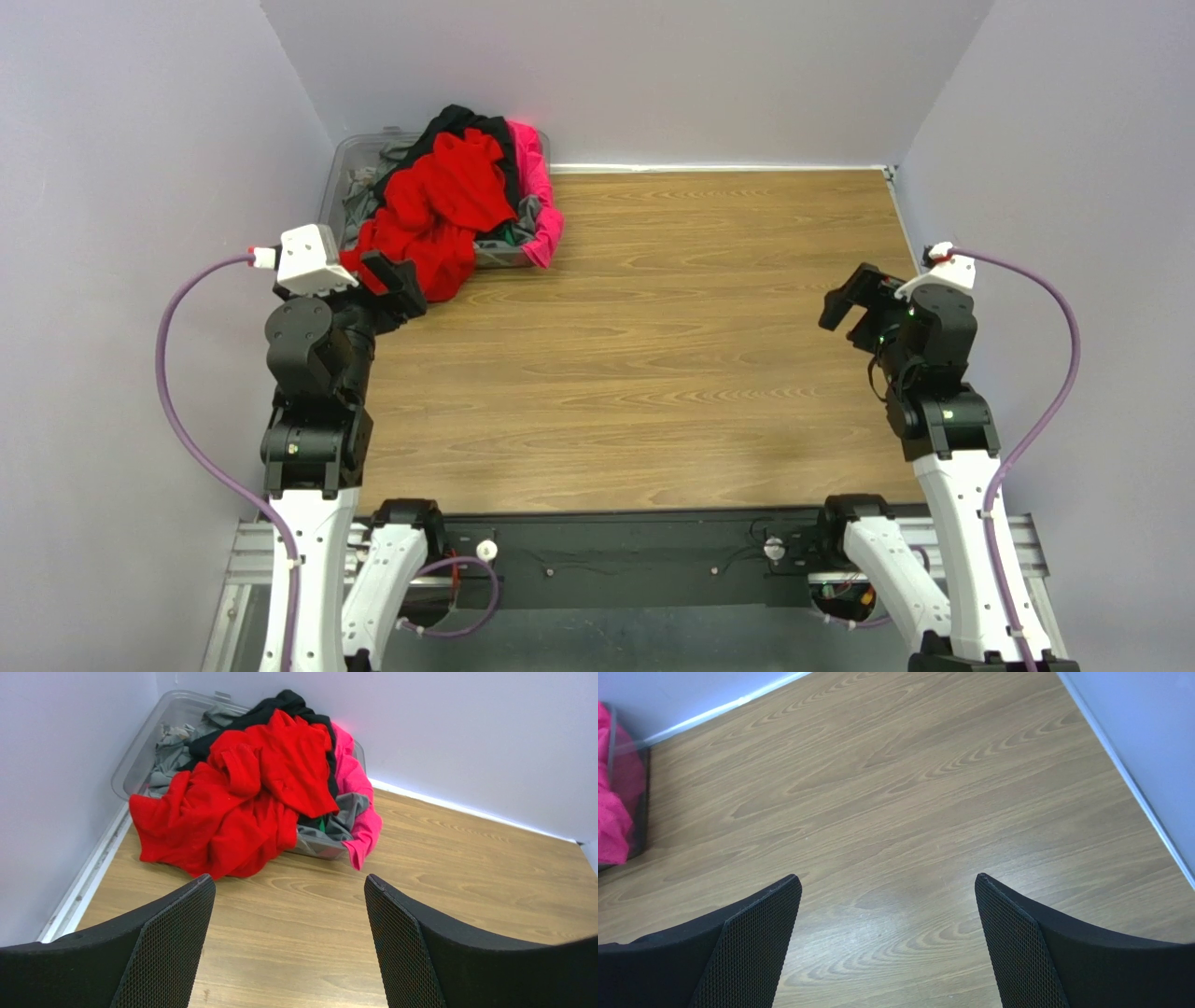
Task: Fold and stack the t-shirts
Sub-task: Grab the tshirt from the pile
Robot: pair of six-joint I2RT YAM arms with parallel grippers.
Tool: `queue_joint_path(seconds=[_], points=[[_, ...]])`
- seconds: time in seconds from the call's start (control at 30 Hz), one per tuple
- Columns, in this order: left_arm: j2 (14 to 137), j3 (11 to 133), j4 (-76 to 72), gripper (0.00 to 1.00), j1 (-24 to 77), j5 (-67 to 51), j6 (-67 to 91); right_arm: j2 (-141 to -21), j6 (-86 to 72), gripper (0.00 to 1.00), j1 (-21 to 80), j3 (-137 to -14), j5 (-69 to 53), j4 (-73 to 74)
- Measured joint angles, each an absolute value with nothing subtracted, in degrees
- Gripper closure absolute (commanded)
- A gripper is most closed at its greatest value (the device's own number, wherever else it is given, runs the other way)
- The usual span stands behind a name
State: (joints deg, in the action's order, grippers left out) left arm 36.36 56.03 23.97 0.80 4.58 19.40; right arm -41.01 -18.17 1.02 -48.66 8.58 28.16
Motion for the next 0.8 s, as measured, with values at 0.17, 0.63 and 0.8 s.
queue_joint_path(seconds=[0.17,0.63,0.8], points=[[37.65,57.91,24.05,0.16,0.80,6.28,20.03,-40.36,-17.87,0.00,1.02,-48.66,10.83,28.36],[52.14,69.04,14.96,0.10,0.80,8.58,13.91,-46.35,-21.54,0.00,1.02,-48.64,11.14,28.42],[61.82,70.91,12.05,0.09,0.82,8.51,12.40,-50.17,-22.55,0.00,1.02,-48.69,12.16,28.67]])
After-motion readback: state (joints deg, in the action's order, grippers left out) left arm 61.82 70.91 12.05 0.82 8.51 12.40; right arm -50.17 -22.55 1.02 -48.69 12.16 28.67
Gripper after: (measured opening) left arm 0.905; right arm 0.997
